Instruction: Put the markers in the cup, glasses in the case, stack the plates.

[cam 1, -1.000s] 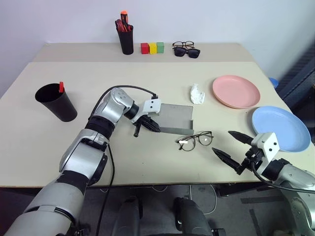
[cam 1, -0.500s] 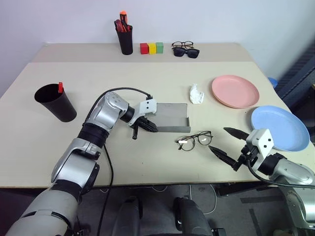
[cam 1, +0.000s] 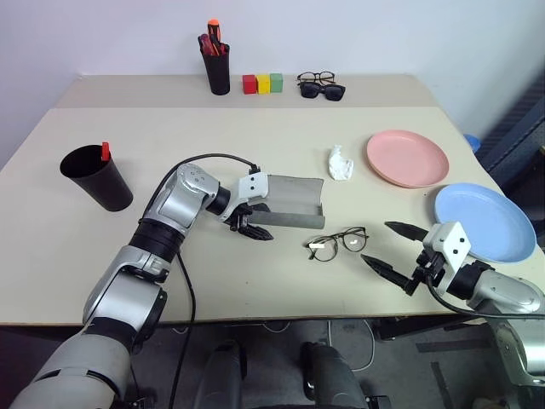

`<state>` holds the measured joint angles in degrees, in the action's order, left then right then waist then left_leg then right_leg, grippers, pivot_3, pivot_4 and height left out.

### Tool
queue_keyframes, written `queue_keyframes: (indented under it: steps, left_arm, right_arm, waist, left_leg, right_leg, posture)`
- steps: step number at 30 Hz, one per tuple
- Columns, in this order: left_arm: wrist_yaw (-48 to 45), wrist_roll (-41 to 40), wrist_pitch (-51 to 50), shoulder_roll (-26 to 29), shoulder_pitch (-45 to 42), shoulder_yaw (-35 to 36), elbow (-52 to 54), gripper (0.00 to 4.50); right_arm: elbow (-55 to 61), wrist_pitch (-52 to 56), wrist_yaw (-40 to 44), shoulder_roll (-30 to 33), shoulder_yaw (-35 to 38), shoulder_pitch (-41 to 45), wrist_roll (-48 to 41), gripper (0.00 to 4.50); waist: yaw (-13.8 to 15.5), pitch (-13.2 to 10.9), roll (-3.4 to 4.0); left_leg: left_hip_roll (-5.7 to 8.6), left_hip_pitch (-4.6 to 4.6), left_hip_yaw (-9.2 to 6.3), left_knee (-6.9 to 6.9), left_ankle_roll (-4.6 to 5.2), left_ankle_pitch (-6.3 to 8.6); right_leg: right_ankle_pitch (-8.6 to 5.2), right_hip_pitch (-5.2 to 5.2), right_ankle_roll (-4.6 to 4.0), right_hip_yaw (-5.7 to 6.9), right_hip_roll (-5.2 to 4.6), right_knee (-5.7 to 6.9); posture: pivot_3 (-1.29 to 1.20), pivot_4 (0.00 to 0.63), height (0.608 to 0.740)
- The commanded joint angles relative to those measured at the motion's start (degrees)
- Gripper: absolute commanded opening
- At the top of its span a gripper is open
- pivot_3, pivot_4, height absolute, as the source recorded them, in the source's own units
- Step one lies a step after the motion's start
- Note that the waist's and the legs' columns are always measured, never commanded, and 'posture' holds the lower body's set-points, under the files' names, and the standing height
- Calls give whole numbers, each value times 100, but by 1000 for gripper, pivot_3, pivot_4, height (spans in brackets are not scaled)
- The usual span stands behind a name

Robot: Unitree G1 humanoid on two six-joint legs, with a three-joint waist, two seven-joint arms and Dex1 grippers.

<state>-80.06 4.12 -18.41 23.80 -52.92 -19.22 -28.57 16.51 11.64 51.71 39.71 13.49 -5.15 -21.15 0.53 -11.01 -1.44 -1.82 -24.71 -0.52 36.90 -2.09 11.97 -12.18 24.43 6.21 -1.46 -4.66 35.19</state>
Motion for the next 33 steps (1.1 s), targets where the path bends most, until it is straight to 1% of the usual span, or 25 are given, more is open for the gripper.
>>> queue_keyframes:
  steps: [1,4,6,7,9,10,11,14,18,25,27,33]
  left_arm:
    - [-86,-355,-136,144,-54,242,486,3177]
    - [-8,-749,-163,296,249,539,1096,3177]
    - [62,-1126,420,424,879,922,1703,3177]
    - [92,-1234,497,495,1119,1027,1941,3177]
    - [241,-1266,233,691,1506,1091,2362,3177]
    - [266,-1297,262,784,1694,1112,2530,3177]
    - [230,-1445,207,887,1936,1189,2693,3177]
    - [577,-1651,179,1004,2654,1440,3062,3177]
    - [821,-1670,186,1248,3407,1479,3684,3177]
    - [1293,-1851,-163,1423,3741,1575,4156,3177]
    - [1349,-1898,-199,1506,3803,1585,4210,3177]
    - [1502,-1964,-201,1594,3891,1548,4236,3177]
  right_arm:
    - [-127,-135,346,251,-169,238,30,4500]
    - [-553,-392,679,377,-652,658,316,4500]
    - [-998,-708,859,315,-1028,1122,553,4500]
    - [-1168,-822,928,291,-1155,1296,626,4500]
    - [-1511,-970,1054,224,-1355,1651,698,4500]
    - [-1672,-1036,1105,194,-1430,1803,723,4500]
    - [-1859,-1103,1154,150,-1520,1981,770,4500]
    - [-2391,-1297,1294,0,-1754,2467,904,4500]
    - [-2852,-1468,1488,-74,-1948,2860,1042,4500]
    - [-3346,-1880,1806,104,-2039,3327,1277,4500]
    - [-3359,-2001,1848,206,-2047,3430,1387,4500]
    - [-3201,-1913,1897,296,-2019,3517,1375,4500]
  waist:
    - [-10,0,1]
    - [-58,1,1]
    - [-148,4,7]
    - [-178,4,11]
    - [-166,2,10]
    - [-161,1,11]
    - [-152,1,12]
    - [-150,1,13]
    - [-111,1,12]
    - [-143,1,13]
    - [-151,-1,15]
    - [-147,-1,16]
  left_leg:
    - [0,0,0,1,0,0]
    - [-1,1,0,0,0,0]
    - [-1,4,0,-1,1,0]
    - [-2,11,3,-3,2,1]
    - [-3,21,3,-7,4,2]
    - [-5,23,2,-6,4,2]
    - [-6,25,1,-5,5,2]
    - [-5,25,3,-2,4,2]
    - [-3,23,4,-1,4,2]
    - [-3,27,4,2,4,2]
    - [-4,29,4,-3,4,2]
    - [-4,29,4,-4,4,2]
  right_leg:
    - [0,0,0,0,0,1]
    - [0,0,0,0,0,2]
    - [0,-2,0,0,0,3]
    - [1,-3,0,-3,-1,3]
    - [0,-7,1,-3,0,8]
    - [0,-7,1,-3,5,13]
    - [0,-7,1,-3,6,17]
    - [0,-11,1,-3,3,15]
    - [0,-13,1,-3,0,12]
    - [0,-16,0,-3,-1,14]
    - [0,-14,0,-3,0,14]
    - [0,-13,0,-3,0,14]
  posture:
    - [0,150,740]
    - [0,150,740]
    - [0,150,740]
    - [0,150,740]
    - [0,150,740]
    - [0,150,740]
    - [0,150,740]
    - [0,150,740]
    - [0,150,740]
    - [0,150,740]
    - [0,150,740]
    - [0,150,740]
